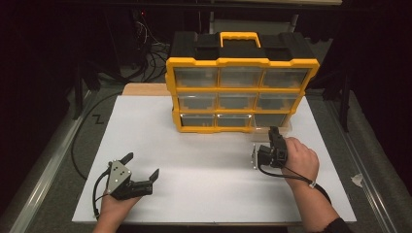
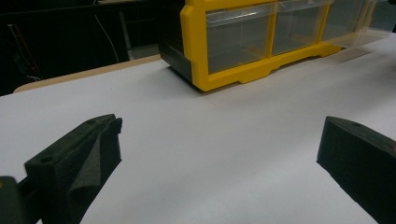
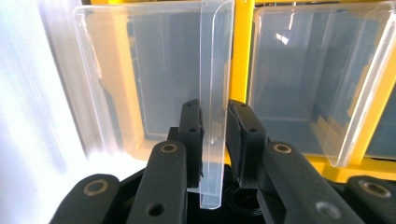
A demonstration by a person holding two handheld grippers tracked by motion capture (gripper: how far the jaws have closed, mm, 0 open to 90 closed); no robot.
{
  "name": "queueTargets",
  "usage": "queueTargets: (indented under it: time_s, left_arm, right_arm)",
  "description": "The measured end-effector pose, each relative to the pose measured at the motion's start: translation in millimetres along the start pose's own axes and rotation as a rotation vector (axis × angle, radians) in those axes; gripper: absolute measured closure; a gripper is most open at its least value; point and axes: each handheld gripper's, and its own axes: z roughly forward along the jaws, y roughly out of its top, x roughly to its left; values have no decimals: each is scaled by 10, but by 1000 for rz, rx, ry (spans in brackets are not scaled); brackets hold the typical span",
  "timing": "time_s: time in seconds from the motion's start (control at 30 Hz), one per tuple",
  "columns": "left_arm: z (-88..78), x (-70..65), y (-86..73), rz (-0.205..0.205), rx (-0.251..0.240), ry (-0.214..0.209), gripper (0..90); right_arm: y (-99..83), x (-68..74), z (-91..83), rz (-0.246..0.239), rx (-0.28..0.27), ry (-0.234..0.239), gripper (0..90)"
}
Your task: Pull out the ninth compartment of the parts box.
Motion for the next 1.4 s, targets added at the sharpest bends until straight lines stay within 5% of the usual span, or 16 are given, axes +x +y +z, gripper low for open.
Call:
queueTargets:
  time_s: [0.73, 1.4]
  left_arm:
    - [3, 2, -1, 3, 2, -3, 2]
    - [3, -5, -2, 7, 6, -7, 2]
  right_arm:
    - [-77, 41, -275, -8, -19, -9, 786]
    - [-120, 146, -302, -5, -34, -28, 774]
